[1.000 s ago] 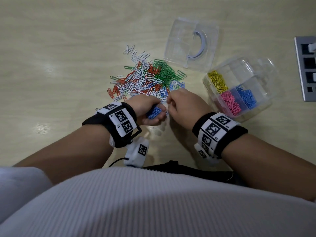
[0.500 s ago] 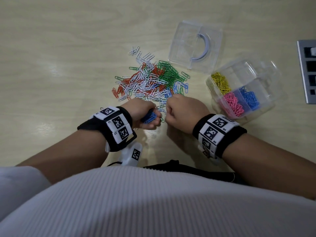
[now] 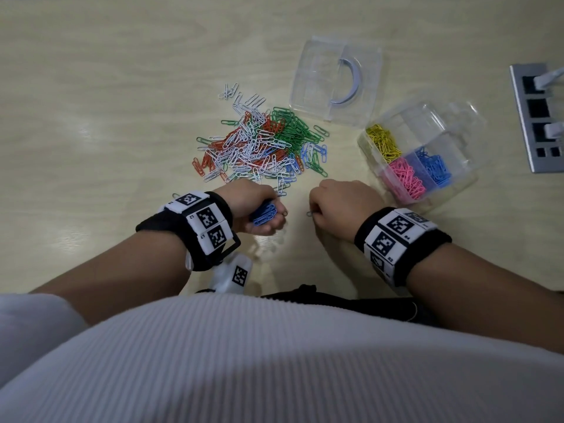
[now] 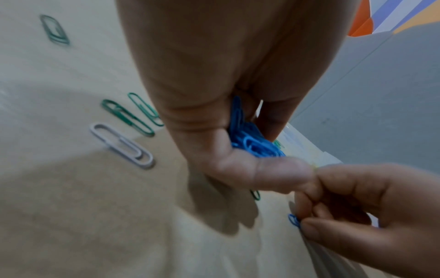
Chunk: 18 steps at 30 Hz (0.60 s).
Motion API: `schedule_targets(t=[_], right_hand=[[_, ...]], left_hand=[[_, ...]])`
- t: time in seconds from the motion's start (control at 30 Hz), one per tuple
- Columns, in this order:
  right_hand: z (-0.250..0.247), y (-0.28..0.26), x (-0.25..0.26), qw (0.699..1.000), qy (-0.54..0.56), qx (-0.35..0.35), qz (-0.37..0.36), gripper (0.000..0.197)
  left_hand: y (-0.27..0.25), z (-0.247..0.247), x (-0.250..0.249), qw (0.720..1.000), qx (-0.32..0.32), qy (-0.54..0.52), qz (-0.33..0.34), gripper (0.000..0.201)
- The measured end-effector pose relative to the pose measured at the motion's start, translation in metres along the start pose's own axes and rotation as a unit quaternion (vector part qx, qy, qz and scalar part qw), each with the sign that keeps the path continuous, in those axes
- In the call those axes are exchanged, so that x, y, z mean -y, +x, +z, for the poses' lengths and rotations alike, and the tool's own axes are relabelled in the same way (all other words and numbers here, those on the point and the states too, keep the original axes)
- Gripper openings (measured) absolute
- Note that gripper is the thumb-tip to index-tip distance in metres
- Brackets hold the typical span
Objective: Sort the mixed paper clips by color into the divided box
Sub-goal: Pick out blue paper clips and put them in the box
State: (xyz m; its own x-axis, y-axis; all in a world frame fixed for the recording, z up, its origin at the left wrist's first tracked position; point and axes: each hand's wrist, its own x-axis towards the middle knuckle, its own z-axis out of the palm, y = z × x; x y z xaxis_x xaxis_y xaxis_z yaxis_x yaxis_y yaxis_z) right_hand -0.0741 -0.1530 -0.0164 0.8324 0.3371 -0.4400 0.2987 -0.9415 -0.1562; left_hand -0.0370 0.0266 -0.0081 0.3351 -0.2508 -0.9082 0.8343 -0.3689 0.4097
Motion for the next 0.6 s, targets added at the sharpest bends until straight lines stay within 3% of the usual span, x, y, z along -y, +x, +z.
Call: schedule_targets(t=[0.2,0.33,0.43,0.53,0.6], right_hand=[[-0.001,0.005,0.012,1.000,0.001,-0.004,0.000,0.020],[-0.012,0.006,0.030,0.978,0.198,-0.053,-0.029,0.005],[-0.013,0.014,0.042,0.966,0.252,-0.051,-0.036,0.004],[-0.007,0.022,0.038,0.970,0.228,-0.085,0.026,0.013],[-0.001,0.025,0.034,0.986,0.139,-0.081,0.034,0.019]], left_hand=[[-0.003,0.000,0.002,0.999,-0.031,0.018,0.010,0.025],[-0.005,0.000,0.002,0.999,-0.043,0.002,0.027,0.025],[-0.007,0.000,0.001,0.998,-0.044,0.000,0.035,0.023],[-0.009,-0.006,0.001,1.000,-0.022,-0.002,0.013,0.026],[-0.011,-0.009,0.002,1.000,-0.030,0.007,0.006,0.026]])
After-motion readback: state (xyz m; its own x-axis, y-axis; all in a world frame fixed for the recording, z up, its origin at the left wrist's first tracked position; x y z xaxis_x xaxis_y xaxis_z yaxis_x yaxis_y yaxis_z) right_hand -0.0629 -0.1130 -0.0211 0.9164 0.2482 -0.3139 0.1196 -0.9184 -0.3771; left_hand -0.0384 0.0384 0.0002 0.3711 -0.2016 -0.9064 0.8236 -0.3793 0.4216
